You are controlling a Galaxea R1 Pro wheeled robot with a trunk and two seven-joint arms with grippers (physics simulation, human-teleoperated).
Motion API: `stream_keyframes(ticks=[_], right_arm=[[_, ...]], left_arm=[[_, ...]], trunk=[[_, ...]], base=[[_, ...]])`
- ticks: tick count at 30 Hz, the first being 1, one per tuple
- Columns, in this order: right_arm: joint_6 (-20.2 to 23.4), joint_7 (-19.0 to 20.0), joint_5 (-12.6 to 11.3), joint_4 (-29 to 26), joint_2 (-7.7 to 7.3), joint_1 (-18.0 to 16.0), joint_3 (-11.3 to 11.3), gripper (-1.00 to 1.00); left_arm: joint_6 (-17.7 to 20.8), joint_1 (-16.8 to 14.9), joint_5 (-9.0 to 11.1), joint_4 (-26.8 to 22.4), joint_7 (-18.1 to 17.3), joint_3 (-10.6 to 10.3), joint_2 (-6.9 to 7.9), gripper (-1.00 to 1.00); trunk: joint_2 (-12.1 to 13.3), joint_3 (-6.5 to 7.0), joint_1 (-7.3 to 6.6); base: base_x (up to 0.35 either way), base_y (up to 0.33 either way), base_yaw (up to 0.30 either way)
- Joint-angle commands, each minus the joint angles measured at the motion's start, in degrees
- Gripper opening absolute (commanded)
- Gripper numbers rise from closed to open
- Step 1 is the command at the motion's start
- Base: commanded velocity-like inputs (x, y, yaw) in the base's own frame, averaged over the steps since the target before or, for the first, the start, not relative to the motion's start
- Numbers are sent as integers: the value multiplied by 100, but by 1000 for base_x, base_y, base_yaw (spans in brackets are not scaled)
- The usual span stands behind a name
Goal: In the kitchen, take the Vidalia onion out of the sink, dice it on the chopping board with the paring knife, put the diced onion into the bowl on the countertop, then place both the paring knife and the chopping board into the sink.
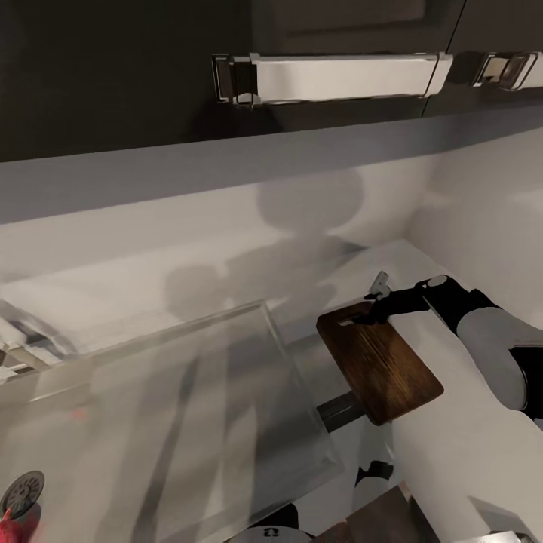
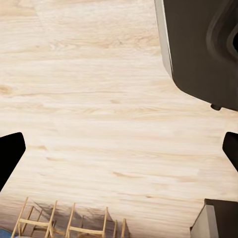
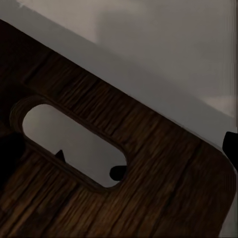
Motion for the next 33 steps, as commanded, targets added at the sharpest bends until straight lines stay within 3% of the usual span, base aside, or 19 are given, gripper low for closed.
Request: stream_keyframes(ticks=[1,11,16,23,33], right_arm=[[-14,10,-16,-6,-6,-3,44,100],[-8,11,-16,-18,-33,-4,33,100],[-19,-10,-23,47,129,-3,94,100],[-103,-24,-13,151,349,-3,-8,100],[-101,-25,-8,156,361,-3,-13,100]], left_arm=[[-30,-3,16,10,1,5,-1,100],[-30,-3,16,4,-1,2,-4,100],[-38,3,15,-114,-10,26,-7,100],[-39,4,16,-217,-10,25,-13,100],[-39,4,16,-233,-9,17,-12,100]], trunk=[[-9,-8,3],[-9,-9,3],[-9,-9,3],[-9,-9,3],[-9,-9,3]], base=[[0,0,0],[0,0,0],[0,0,0],[0,0,0],[0,0,0]])
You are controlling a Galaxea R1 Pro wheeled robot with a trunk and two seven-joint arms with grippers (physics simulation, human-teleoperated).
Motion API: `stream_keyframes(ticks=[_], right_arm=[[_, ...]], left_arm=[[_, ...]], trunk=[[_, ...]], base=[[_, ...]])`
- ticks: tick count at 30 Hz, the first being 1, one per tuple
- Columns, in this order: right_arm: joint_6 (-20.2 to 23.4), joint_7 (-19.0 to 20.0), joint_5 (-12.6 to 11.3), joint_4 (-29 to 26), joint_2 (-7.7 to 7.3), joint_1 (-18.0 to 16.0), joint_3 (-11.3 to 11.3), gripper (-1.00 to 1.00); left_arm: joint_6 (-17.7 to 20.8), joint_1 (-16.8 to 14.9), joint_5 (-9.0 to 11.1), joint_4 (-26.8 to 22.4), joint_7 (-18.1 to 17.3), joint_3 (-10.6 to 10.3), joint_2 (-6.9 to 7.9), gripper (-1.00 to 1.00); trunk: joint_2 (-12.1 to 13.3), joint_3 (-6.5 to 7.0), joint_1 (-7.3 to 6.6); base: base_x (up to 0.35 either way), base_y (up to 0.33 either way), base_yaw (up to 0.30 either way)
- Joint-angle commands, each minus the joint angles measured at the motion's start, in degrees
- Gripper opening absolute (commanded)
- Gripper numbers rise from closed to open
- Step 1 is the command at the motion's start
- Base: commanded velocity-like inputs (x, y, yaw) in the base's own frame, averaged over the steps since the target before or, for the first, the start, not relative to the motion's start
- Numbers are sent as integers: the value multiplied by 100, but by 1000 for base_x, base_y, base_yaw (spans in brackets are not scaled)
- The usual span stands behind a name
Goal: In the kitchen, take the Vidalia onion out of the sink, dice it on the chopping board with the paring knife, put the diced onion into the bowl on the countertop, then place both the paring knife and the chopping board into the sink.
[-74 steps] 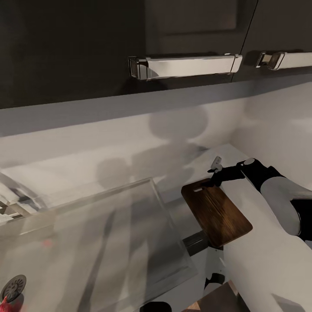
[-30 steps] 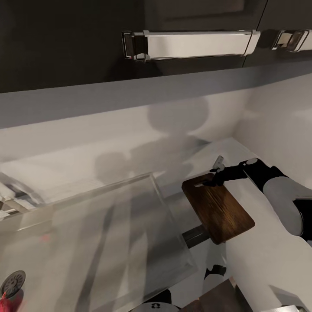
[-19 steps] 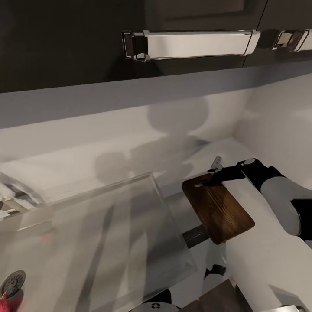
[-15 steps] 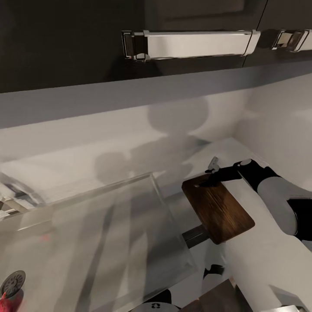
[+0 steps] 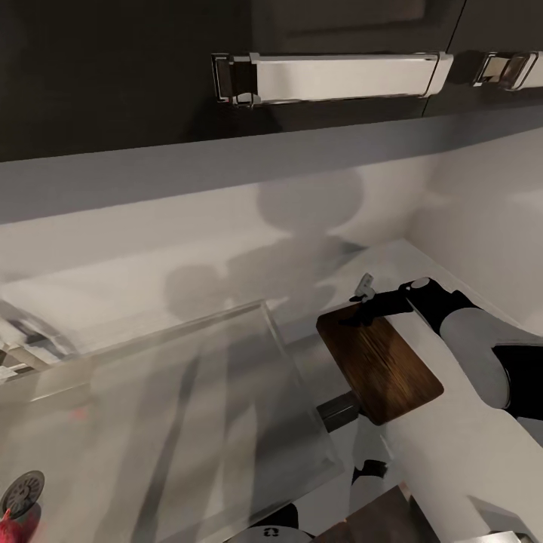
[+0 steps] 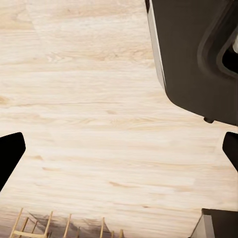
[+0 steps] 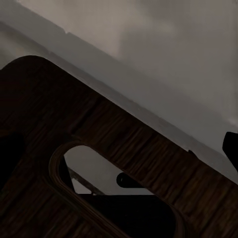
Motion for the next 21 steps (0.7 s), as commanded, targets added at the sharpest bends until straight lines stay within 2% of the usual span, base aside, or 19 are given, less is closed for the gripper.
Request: stream_keyframes(ticks=[1,21], right_arm=[[-22,10,-13,-4,-3,-3,44,100],[37,52,-13,-102,-4,-3,37,100]], left_arm=[[-30,-3,13,10,0,5,0,100],[-30,-3,13,9,0,-4,-2,100]], trunk=[[-9,-8,3],[-9,-8,3]], base=[[0,0,0],[0,0,0]])
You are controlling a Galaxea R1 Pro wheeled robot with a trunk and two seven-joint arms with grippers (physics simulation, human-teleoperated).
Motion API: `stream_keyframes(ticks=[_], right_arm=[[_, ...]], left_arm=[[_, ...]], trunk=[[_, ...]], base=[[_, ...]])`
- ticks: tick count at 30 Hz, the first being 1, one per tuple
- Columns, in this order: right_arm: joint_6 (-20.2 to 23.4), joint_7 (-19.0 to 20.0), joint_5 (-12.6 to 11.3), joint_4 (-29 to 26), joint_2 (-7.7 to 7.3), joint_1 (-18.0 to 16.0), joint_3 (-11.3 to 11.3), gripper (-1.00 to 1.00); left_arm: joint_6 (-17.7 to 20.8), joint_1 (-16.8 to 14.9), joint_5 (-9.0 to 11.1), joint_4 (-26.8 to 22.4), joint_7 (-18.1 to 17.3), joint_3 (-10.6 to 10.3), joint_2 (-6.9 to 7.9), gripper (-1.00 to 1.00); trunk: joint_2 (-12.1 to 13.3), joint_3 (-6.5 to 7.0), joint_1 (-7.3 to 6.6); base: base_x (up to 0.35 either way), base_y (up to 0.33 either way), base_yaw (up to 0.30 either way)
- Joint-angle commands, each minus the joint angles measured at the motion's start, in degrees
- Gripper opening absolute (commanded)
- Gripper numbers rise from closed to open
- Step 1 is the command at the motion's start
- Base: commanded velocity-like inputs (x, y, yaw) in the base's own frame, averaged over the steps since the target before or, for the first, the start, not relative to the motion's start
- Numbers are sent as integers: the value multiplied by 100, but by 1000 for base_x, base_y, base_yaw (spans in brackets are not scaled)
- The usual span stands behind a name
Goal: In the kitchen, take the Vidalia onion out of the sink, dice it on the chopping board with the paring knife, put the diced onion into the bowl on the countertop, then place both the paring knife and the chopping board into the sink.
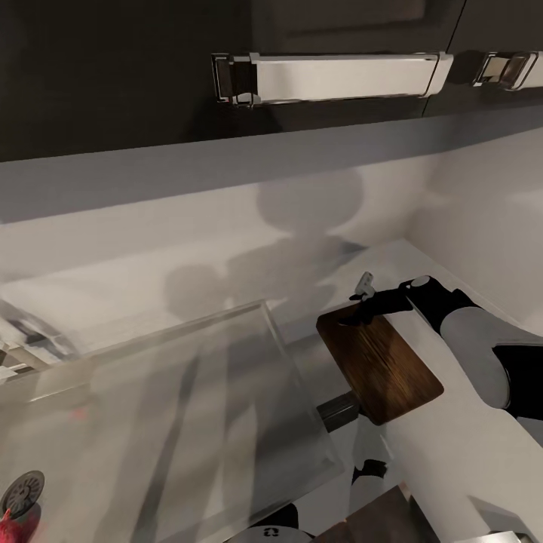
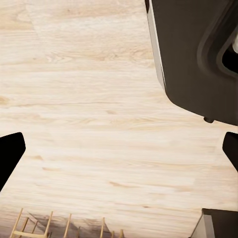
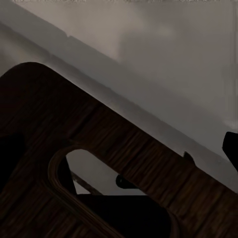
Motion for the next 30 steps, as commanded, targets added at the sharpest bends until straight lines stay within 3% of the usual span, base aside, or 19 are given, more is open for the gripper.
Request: stream_keyframes(ticks=[1,30], right_arm=[[-14,9,-14,-8,-1,-3,43,100],[-13,1,13,-12,-2,-3,60,100]], left_arm=[[-30,-3,14,10,0,4,0,100],[-30,-3,14,10,0,4,0,100]], trunk=[[-9,-8,3],[-9,-8,3]], base=[[0,0,0],[-16,0,0]])
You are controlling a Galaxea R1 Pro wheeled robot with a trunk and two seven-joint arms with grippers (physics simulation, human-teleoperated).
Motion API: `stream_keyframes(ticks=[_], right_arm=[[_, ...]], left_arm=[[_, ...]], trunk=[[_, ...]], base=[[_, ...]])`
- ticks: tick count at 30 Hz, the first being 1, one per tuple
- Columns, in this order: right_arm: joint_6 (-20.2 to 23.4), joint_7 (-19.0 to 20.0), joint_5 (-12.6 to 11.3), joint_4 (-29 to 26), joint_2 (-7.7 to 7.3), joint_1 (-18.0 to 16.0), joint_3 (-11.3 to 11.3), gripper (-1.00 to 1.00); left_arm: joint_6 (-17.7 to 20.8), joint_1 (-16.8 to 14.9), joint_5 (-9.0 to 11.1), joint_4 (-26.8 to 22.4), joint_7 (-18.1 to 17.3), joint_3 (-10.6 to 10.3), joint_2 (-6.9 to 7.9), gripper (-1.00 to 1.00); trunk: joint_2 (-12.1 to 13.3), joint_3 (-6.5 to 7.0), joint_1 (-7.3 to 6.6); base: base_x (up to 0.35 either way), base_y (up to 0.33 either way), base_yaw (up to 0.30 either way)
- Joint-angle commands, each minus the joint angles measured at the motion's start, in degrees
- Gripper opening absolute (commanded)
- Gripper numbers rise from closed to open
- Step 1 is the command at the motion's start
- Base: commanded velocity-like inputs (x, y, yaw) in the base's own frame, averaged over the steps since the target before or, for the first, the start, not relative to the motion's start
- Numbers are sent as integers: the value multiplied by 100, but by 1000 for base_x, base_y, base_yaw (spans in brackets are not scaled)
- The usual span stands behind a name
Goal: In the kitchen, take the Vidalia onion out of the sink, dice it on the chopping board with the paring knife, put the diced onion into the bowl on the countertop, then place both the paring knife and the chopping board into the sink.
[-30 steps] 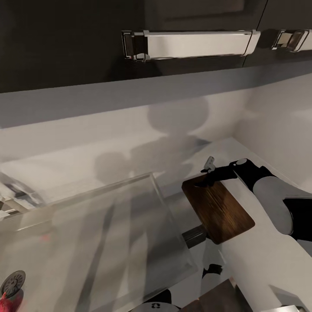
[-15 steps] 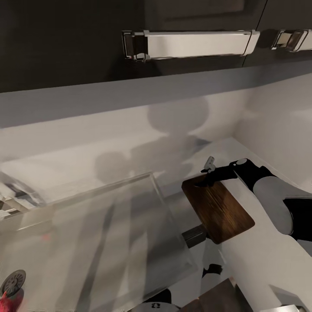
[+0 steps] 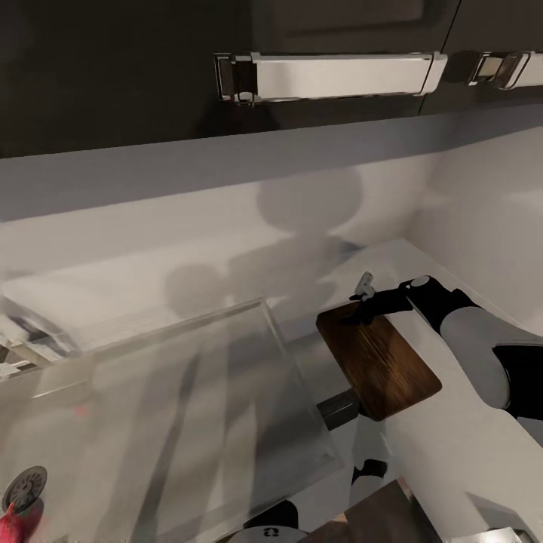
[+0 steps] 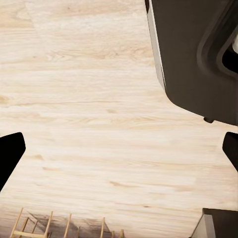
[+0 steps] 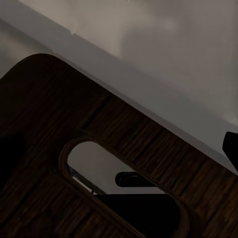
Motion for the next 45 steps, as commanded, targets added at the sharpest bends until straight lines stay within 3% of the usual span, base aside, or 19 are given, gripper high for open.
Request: stream_keyframes(ticks=[1,19,45], right_arm=[[-16,9,-13,-4,-6,-3,45,100],[-16,18,-14,-39,-293,-3,20,100],[221,18,-23,-357,-303,-3,40,100]], left_arm=[[-30,-2,14,10,0,4,0,100],[-30,-3,14,10,0,4,0,100],[-293,-2,14,10,0,4,0,100]], trunk=[[-9,-8,3],[-9,-8,3],[-9,-8,3]], base=[[0,0,0],[0,0,0],[5,-6,0]])
